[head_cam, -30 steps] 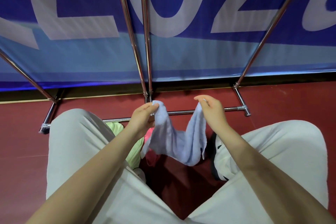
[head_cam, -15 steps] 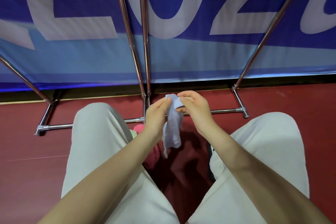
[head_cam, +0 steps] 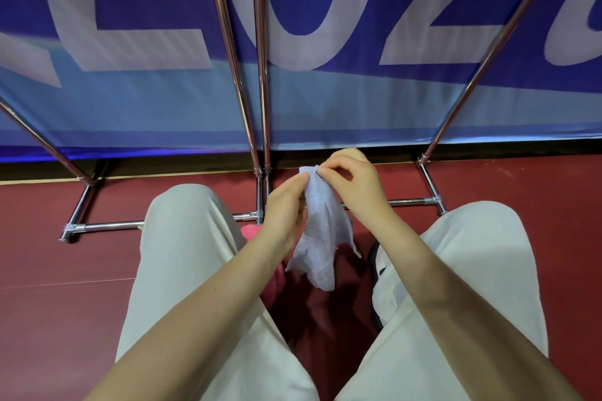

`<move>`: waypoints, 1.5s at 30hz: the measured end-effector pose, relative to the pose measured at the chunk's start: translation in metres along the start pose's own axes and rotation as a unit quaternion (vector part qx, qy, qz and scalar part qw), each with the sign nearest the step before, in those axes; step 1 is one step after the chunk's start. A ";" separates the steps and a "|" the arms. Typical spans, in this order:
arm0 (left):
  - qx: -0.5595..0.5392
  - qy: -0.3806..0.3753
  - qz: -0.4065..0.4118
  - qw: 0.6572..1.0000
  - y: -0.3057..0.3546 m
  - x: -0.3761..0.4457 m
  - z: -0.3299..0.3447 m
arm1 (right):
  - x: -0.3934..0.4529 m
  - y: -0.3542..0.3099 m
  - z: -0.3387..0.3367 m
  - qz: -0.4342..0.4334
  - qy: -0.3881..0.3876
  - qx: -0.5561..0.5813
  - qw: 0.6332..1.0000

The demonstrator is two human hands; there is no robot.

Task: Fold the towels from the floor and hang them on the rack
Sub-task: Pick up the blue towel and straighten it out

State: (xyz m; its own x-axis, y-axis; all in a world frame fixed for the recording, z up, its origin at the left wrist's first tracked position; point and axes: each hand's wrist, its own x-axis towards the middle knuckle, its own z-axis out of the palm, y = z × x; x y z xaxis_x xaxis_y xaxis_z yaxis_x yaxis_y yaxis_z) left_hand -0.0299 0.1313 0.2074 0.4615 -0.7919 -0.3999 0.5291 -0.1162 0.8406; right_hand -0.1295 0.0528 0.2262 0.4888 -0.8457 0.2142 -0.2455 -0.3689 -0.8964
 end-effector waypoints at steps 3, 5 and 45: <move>0.019 0.004 0.004 1.000 0.001 0.001 -0.004 | 0.001 0.001 -0.006 0.006 -0.006 0.007 1.000; 0.036 0.016 0.007 0.999 0.001 0.002 -0.008 | -0.001 0.000 -0.008 0.025 -0.020 0.021 0.999; 0.128 0.042 0.148 0.980 0.006 0.004 -0.016 | -0.026 0.010 0.011 0.061 -0.073 0.092 0.991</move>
State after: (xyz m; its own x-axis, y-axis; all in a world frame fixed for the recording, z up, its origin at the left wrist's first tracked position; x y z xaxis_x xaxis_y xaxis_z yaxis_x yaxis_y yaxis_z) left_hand -0.0131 0.1371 0.2048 0.6298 -0.7633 -0.1440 0.1723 -0.0435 0.9841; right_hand -0.1358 0.0751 0.2072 0.5844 -0.8097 0.0532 -0.1599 -0.1792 -0.9707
